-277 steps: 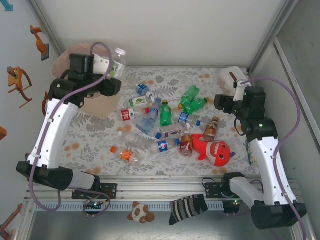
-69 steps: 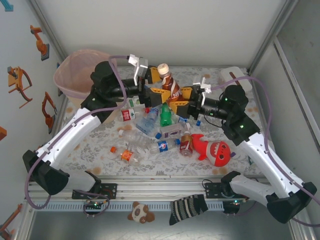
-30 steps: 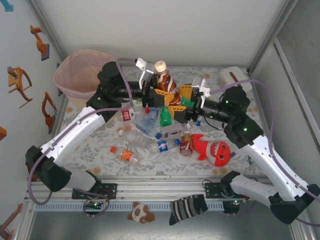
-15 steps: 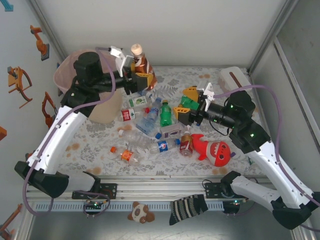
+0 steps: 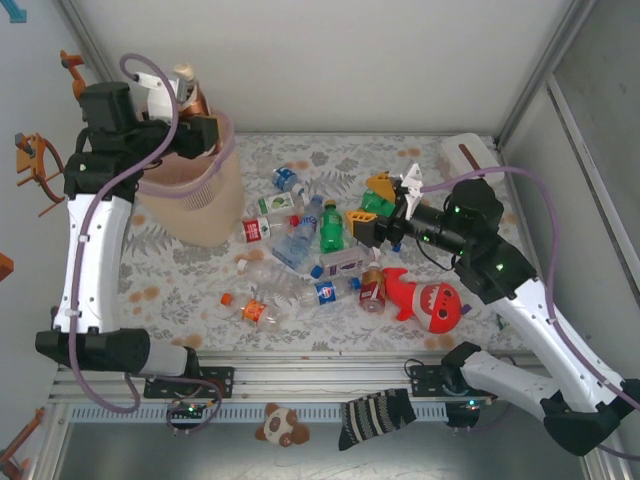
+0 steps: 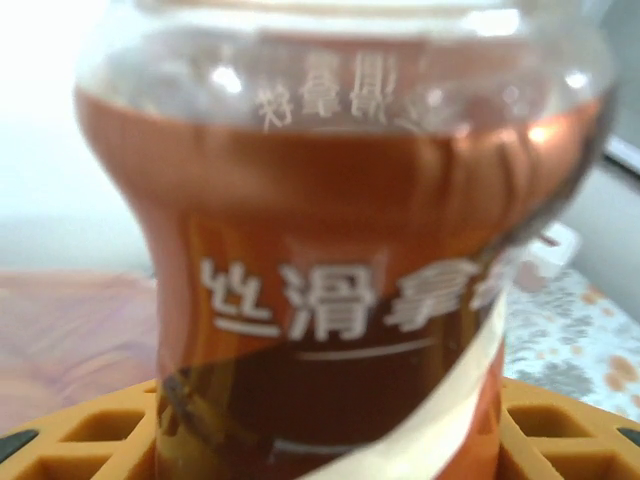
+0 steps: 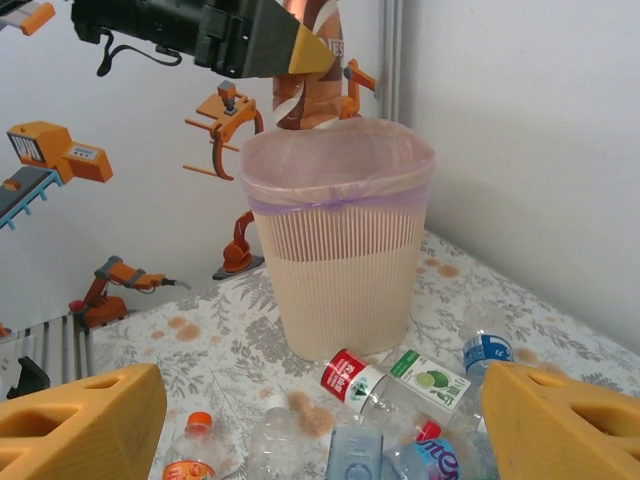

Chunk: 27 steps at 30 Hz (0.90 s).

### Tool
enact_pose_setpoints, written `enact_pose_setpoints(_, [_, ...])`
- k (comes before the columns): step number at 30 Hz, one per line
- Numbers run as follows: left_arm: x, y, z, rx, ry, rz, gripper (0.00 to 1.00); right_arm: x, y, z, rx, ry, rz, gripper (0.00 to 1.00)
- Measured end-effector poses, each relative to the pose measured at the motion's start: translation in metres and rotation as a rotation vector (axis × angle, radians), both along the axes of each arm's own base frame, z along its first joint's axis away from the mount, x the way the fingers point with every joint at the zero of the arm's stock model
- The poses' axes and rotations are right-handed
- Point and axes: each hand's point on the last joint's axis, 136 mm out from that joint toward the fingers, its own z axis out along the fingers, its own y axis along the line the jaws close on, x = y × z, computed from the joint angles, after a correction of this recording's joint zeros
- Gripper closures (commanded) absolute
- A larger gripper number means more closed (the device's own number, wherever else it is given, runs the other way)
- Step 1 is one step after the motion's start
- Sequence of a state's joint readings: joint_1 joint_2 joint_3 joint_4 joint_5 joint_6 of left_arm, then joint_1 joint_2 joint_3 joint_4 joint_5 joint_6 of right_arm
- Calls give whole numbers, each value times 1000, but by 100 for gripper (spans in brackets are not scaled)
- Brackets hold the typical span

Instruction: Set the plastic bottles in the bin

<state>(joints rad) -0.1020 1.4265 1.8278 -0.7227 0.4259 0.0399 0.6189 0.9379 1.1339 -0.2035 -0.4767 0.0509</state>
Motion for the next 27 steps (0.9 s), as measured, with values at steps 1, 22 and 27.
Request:
enact_pose_setpoints(1, [6, 9, -6, 18, 21, 30, 44, 0, 0, 0, -1, 1, 0, 19])
enact_pose_setpoints(22, [85, 126, -150, 663, 394, 287, 51, 10, 7, -19, -91, 7, 10, 18])
enact_pose_setpoints(27, [95, 143, -168, 775, 441, 316, 51, 11, 8, -21, -104, 4, 13, 18])
